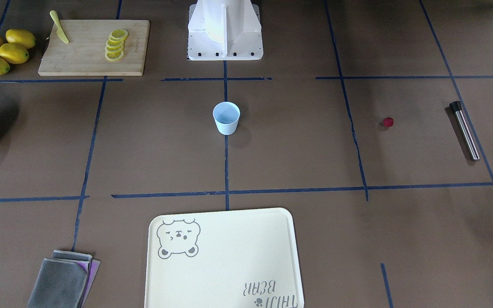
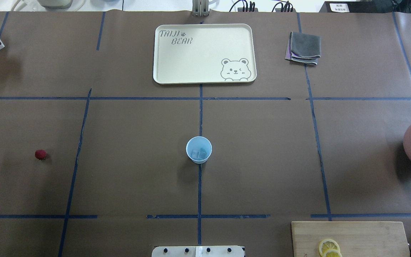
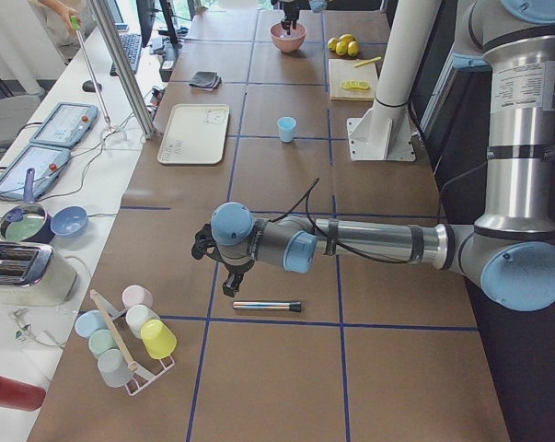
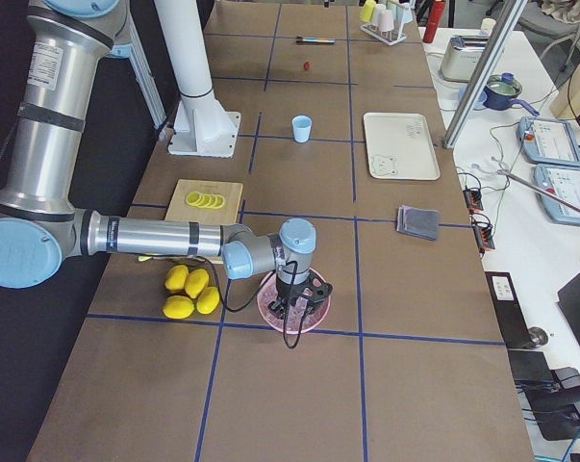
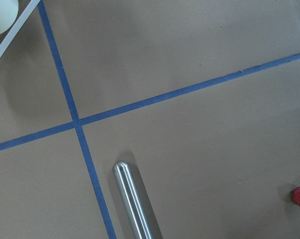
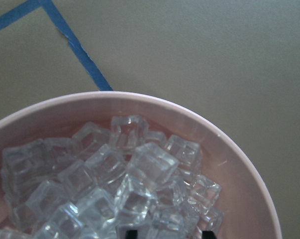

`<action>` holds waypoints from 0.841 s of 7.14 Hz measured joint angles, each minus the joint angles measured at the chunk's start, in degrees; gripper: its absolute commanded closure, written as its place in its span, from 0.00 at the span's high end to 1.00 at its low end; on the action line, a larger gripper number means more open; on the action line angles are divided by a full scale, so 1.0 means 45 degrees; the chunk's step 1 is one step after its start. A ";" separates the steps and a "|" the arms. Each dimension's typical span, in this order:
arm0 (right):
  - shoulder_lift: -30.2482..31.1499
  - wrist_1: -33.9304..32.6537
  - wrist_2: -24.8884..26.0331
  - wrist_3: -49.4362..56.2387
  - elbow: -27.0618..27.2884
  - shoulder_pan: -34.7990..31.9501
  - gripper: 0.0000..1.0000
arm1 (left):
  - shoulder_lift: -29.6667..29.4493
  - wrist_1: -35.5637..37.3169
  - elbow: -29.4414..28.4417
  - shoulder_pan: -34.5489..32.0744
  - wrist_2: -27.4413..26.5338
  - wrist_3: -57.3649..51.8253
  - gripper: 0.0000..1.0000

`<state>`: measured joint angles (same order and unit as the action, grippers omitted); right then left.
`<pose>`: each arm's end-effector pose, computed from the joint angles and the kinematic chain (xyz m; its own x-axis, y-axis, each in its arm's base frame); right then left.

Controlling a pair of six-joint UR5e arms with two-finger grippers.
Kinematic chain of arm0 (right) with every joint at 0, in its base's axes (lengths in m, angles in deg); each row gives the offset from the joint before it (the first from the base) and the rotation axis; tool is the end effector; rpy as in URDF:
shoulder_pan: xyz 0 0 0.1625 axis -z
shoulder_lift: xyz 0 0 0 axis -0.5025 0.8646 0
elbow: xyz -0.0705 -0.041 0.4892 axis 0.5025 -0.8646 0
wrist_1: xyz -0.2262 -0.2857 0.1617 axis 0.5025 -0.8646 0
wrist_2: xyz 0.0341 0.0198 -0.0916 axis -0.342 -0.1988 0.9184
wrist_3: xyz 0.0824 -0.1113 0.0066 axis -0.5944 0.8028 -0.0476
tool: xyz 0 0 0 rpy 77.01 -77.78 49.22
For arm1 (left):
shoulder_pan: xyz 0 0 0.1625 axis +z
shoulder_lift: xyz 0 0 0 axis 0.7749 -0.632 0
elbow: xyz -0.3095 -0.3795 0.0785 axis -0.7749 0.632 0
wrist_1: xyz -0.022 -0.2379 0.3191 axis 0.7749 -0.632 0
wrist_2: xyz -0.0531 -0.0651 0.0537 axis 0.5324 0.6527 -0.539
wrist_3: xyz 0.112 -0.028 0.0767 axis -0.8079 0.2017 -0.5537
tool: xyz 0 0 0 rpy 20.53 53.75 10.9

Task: Mash ice and strawberries in cup
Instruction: 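Lower the right gripper into the bowl and grasp a third ice cube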

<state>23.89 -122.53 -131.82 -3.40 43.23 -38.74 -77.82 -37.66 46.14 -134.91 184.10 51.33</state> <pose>-0.0821 -0.3629 0.7775 0.6843 0.5775 0.4452 -0.4343 0.8132 -0.3873 0.0253 -0.4658 0.7003 0.5715 0.3144 -0.7580 -0.1341 0.9470 0.2917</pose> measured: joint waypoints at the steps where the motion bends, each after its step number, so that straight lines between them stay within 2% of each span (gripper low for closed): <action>1: -0.0011 0.0001 -0.0013 0.0008 0.0002 0.0000 0.00 | 0.0000 0.0000 0.0000 0.0000 -0.0001 0.0000 1.00; 3: -0.0061 -0.0004 -0.0064 0.0009 0.0249 -0.0141 0.00 | 0.0000 0.0000 0.0000 0.0000 0.0000 0.0000 1.00; 4: -0.0079 -0.0077 -0.0104 -0.0034 0.0880 -0.0397 0.00 | 0.0000 0.0000 0.0001 0.0000 0.0000 0.0000 1.00; 6: -0.0315 -0.0655 -0.0278 -0.0415 0.2883 -0.0613 0.00 | 0.0000 0.0000 0.0006 0.0000 0.0000 0.0000 1.00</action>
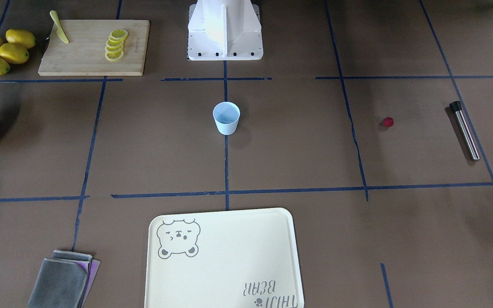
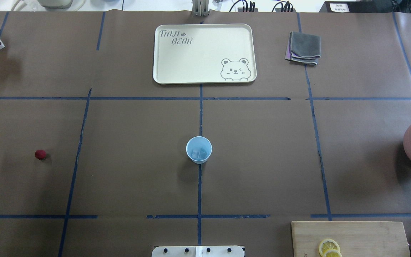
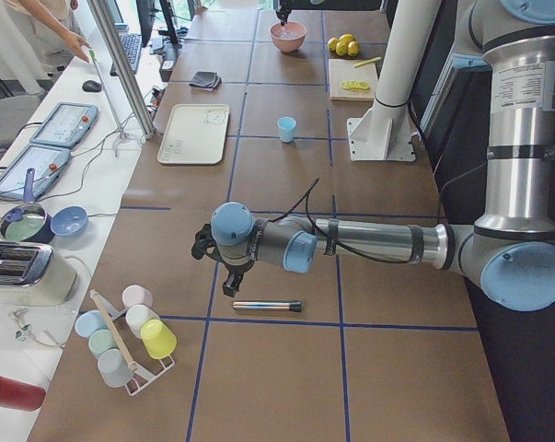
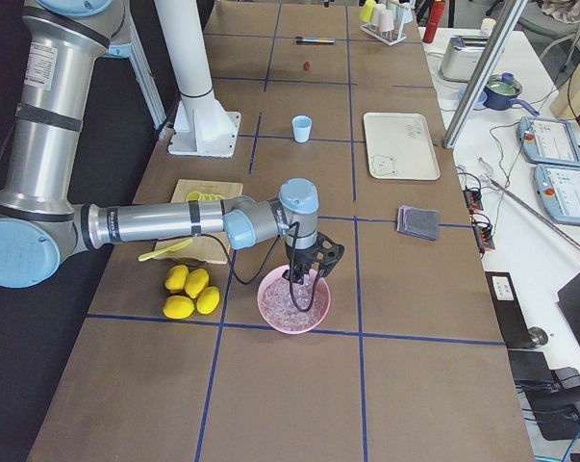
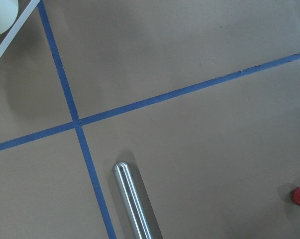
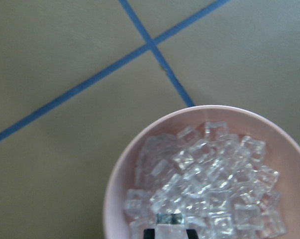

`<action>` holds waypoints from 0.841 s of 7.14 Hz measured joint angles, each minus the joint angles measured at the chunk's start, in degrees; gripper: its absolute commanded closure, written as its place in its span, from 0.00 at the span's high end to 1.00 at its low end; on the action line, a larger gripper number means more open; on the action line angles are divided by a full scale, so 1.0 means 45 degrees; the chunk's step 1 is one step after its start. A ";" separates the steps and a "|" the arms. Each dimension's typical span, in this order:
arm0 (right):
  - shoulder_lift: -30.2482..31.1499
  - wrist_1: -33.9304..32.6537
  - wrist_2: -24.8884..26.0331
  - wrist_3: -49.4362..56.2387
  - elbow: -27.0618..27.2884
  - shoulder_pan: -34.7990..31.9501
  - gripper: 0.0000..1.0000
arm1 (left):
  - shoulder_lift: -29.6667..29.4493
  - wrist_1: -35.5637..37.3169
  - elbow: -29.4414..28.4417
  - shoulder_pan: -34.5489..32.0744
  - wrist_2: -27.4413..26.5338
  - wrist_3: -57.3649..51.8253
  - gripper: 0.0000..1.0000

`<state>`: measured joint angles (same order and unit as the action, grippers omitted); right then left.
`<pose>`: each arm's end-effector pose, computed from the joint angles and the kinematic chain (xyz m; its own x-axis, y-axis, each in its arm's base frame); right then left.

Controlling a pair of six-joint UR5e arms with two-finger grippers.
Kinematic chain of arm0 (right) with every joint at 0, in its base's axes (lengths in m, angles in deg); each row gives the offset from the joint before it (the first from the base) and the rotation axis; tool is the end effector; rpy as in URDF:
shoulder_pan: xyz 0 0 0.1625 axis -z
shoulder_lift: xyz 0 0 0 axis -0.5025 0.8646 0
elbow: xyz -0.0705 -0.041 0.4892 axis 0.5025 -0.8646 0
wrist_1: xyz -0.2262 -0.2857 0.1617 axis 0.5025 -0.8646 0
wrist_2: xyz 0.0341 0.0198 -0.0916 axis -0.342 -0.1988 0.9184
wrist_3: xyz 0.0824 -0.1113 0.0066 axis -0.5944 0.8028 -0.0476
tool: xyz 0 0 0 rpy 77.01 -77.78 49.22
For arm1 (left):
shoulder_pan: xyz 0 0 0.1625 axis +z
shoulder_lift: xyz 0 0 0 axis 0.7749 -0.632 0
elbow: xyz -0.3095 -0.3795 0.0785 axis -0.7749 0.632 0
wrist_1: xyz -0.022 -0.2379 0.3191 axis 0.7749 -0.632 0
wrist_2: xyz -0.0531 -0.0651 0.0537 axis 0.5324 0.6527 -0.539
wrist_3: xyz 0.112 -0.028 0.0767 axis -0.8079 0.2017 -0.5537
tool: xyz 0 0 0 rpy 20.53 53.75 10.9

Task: Mash ice and strawberries in cup
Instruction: 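Lower the right gripper into the bowl and grasp a third ice cube, then carry the ice cube with the right gripper to the blue cup and release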

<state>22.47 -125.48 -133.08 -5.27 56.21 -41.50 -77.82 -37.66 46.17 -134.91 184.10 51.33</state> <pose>-0.0750 -0.3903 0.6593 0.6008 0.5375 0.5917 -0.4603 0.8378 -0.2937 0.0254 -0.4659 0.7000 0.5714 0.3148 -0.7578 -0.1341 0.9469 0.2922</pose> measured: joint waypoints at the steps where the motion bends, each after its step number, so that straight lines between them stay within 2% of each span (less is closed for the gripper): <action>1: -0.0565 -0.0181 -0.0640 -0.0791 0.0649 0.0081 0.00 | 0.0000 -0.0004 0.0007 0.0000 0.0000 0.0000 1.00; 2: -0.1516 -0.0245 -0.1432 -0.2062 0.1036 0.0524 0.00 | 0.0000 -0.0013 0.0010 0.0000 0.0000 0.0000 1.00; 4: -0.4057 -0.0305 -0.1698 -0.4999 0.1277 0.2842 0.01 | 0.0000 -0.0006 0.0009 0.0000 0.0000 0.0000 1.00; 5: -0.5561 -0.0331 -0.0966 -0.6535 0.1093 0.4508 0.01 | 0.0000 -0.0002 -0.0009 0.0000 0.0000 0.0000 1.00; 6: -0.7142 -0.0348 0.0278 -0.7906 0.0517 0.6133 0.01 | 0.0000 0.0000 -0.0030 0.0000 0.0000 0.0000 1.00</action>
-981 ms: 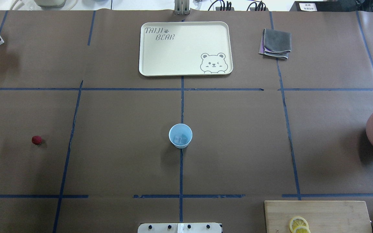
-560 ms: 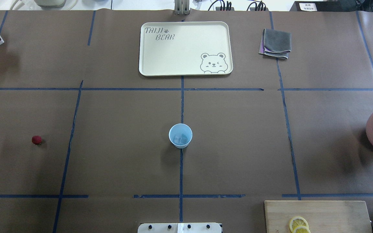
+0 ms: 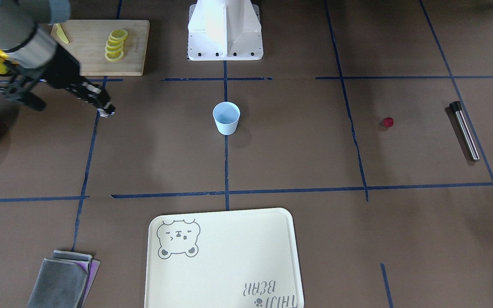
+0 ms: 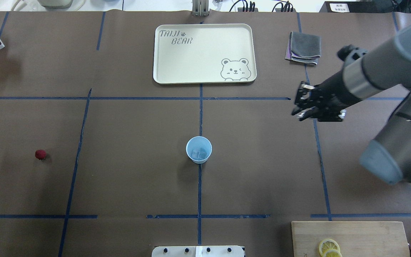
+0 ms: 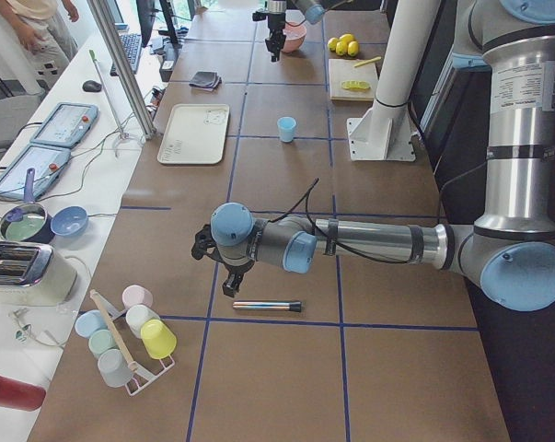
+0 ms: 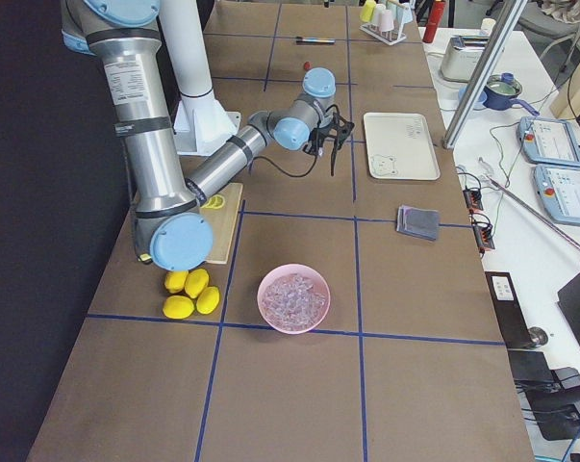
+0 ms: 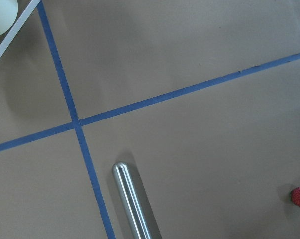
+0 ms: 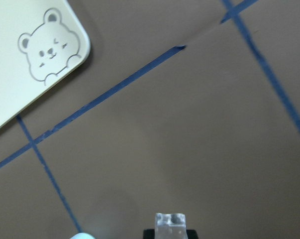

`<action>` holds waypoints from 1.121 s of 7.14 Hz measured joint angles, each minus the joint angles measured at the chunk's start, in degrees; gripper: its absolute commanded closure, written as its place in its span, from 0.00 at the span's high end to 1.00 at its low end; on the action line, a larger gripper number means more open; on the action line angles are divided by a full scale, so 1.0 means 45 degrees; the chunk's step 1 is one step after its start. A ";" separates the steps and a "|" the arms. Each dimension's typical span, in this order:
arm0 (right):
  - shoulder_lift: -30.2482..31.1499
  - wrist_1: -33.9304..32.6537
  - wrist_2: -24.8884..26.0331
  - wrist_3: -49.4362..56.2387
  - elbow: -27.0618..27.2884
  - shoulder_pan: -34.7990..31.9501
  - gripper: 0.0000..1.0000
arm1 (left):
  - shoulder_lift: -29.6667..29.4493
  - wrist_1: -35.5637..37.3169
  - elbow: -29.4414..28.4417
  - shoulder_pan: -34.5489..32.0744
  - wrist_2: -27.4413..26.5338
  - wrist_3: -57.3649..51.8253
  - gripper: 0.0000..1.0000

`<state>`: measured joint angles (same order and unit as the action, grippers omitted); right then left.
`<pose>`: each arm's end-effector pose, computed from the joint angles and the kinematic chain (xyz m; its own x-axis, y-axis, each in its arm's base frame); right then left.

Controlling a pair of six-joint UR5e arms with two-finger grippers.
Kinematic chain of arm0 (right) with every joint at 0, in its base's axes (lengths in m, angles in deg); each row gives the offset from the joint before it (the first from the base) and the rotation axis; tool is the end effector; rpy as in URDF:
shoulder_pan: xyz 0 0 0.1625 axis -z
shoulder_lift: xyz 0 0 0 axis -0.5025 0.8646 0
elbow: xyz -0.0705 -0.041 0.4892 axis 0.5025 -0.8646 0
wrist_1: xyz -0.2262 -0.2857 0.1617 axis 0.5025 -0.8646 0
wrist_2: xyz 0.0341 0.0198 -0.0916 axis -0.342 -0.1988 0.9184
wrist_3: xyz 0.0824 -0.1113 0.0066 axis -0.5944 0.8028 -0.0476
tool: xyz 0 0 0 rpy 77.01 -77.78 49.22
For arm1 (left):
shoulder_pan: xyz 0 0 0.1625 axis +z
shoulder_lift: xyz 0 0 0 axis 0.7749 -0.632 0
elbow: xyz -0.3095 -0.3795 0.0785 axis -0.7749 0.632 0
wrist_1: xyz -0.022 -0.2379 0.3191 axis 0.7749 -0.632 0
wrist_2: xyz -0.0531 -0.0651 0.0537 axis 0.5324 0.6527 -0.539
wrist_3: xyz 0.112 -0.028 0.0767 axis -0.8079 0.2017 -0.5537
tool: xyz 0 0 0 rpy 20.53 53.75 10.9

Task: Mash ice and strawberries in cup
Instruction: 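Carry the ice cube with the right gripper to the blue cup and release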

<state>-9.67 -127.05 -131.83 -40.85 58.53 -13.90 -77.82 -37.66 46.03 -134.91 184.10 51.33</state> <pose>-0.3857 -0.4485 0.3612 0.3919 0.4942 0.7760 -0.2765 0.8677 -0.4131 0.0253 -0.4658 0.7012 0.5716 0.3130 -0.7585 -0.1342 0.9476 0.2899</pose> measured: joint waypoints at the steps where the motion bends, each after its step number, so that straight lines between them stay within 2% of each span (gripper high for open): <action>1: -0.1493 -0.0007 0.1224 -0.1050 -0.0844 0.1382 0.01 | 0.0000 0.0000 0.0002 0.0000 0.0000 0.0004 1.00; 3: -0.3385 -0.0011 0.2602 -0.1916 -0.2129 0.3032 0.03 | -0.0005 0.0000 0.0018 0.0000 0.0000 0.0017 1.00; 4: -0.3686 -0.0008 0.2818 -0.2011 -0.2344 0.3468 0.04 | -0.0026 0.0000 0.0018 0.0000 0.0000 0.0019 1.00; 7: -0.3922 0.0032 0.3134 -0.2042 -0.2704 0.3839 0.17 | -0.0056 0.0000 0.0028 0.0000 0.0000 0.0007 1.00; 8: -0.4005 0.0037 0.3279 -0.2039 -0.2812 0.3846 0.43 | -0.0064 0.0001 0.0032 0.0000 0.0000 0.0002 1.00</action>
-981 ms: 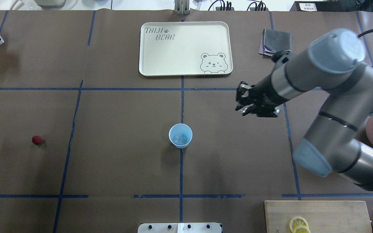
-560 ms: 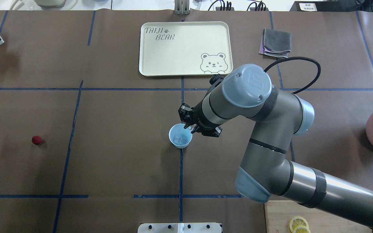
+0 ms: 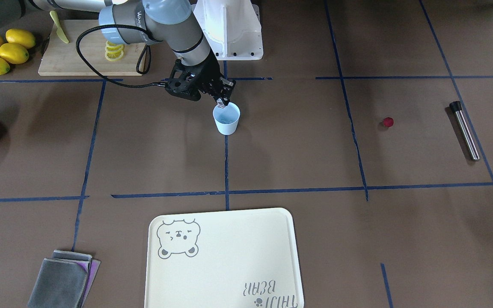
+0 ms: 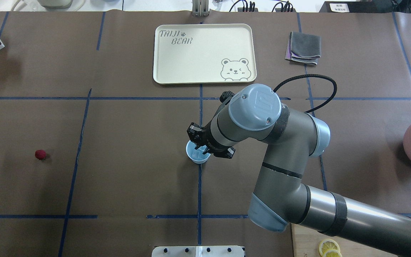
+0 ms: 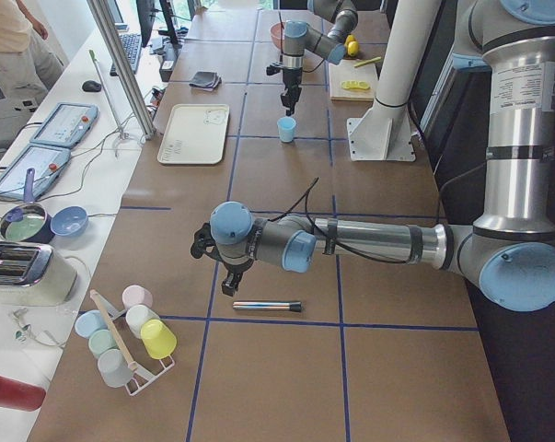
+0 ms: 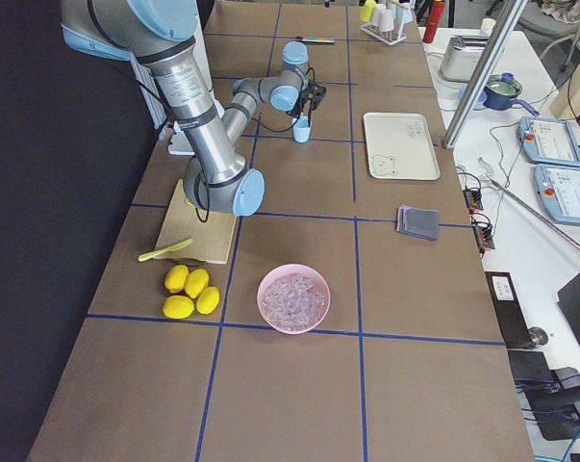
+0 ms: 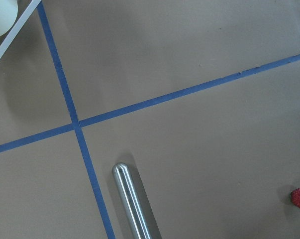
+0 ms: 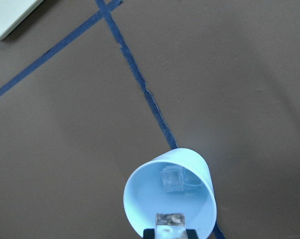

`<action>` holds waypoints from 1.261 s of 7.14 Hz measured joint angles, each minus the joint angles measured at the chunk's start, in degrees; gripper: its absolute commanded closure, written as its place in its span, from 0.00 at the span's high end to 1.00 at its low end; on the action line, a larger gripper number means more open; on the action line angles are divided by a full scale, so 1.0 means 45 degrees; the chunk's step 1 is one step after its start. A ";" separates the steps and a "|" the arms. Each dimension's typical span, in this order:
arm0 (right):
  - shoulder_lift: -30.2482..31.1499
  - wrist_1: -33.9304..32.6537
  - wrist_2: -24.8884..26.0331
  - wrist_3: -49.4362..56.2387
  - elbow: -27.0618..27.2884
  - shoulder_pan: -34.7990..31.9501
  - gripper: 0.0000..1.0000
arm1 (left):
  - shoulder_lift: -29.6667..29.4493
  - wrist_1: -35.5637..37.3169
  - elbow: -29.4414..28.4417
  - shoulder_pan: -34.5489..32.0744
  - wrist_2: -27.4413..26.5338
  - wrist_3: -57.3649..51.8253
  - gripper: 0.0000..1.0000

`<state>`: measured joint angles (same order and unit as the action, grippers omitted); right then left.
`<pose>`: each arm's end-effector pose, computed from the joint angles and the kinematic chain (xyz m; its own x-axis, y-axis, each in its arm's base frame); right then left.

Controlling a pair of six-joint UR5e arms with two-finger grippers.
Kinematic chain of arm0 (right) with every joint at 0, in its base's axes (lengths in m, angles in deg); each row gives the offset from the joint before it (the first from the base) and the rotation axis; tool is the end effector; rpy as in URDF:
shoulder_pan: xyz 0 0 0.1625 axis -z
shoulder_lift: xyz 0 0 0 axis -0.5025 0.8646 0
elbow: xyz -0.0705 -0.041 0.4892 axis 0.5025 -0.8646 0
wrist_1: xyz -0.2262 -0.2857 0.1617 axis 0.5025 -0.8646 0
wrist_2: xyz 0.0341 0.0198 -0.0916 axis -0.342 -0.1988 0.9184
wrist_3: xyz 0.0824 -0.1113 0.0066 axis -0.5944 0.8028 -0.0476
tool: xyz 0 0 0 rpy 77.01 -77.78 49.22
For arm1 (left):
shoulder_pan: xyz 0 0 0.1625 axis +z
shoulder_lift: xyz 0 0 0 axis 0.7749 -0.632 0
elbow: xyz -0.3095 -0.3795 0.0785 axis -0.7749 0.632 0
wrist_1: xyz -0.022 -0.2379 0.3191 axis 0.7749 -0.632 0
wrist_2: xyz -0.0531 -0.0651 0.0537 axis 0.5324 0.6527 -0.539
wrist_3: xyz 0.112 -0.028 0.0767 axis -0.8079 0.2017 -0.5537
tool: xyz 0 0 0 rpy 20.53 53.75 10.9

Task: Mash ice and strawberries in cup
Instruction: 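Carry the ice cube with the right gripper to the blue cup and release, then withdraw the right gripper toward the grey cloth while the left gripper reaches the strawberry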

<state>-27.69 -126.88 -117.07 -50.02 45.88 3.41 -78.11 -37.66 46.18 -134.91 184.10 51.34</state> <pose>-0.5983 -0.3975 0.2570 0.3912 0.4684 0.7922 -0.2660 0.8816 -0.3899 0.0256 -0.4686 0.6976 0.5711 0.3186 -0.7565 -0.1339 0.9454 0.2971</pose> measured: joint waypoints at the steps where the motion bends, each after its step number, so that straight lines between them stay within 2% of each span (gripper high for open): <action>1: -0.0066 -0.0005 0.0142 -0.0002 -0.0079 0.0006 0.99 | -0.0007 -0.0005 0.0001 0.0000 0.0000 -0.0011 1.00; 5: -0.0243 -0.0216 0.0501 0.0007 -0.0165 -0.0191 1.00 | 0.0063 -0.1004 -0.0099 0.0042 -0.0005 0.0039 1.00; 7: 0.0541 -0.1531 -0.0751 0.0475 0.1168 -0.1909 1.00 | 0.0064 -0.1045 0.0378 0.0644 0.0237 0.1751 1.00; 9: 0.2527 -0.2007 -0.2801 0.2961 0.2358 -0.4431 1.00 | 0.0227 -0.1037 0.1681 0.2289 -0.0159 0.4794 1.00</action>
<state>-16.32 -135.91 -129.67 -36.69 56.49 -16.53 -77.09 -42.33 53.74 -124.61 183.38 72.92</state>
